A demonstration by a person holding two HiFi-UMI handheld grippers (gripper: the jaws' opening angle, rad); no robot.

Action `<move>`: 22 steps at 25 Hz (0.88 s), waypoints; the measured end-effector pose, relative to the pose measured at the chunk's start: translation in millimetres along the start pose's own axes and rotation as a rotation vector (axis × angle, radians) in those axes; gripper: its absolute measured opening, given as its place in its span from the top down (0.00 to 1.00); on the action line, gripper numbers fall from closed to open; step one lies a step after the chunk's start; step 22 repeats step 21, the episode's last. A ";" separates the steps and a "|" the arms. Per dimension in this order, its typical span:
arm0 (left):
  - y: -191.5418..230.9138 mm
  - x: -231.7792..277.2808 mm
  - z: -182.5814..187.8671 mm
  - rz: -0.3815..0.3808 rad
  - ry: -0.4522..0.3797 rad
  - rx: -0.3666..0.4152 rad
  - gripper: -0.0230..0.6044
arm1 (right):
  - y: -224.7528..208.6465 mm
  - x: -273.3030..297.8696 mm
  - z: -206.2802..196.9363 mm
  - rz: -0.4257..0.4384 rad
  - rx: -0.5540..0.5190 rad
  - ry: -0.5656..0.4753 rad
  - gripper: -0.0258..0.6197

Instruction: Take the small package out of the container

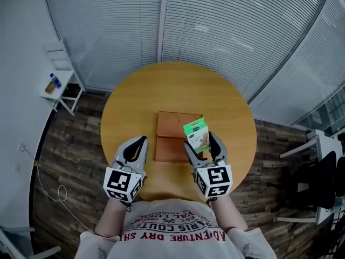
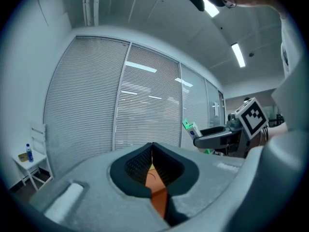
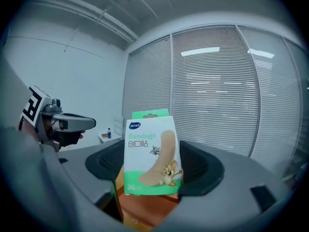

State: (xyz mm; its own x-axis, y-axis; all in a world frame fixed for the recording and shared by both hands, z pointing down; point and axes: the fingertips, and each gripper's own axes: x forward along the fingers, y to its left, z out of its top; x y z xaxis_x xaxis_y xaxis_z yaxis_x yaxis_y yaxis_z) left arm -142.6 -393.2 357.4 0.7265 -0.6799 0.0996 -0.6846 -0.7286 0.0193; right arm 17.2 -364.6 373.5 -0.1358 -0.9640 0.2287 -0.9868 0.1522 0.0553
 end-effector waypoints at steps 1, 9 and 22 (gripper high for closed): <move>1.1 -2.7 -1.8 0.003 0.002 -0.002 0.95 | 2.5 0.6 -1.6 0.002 0.009 -0.001 0.41; 3.1 -1.8 -8.6 0.005 0.010 -0.010 0.95 | 2.3 4.9 -4.5 -0.018 0.025 -0.003 0.41; 7.4 10.2 -11.7 -0.003 0.010 -0.015 0.95 | -5.2 14.3 -7.6 -0.043 0.029 0.002 0.41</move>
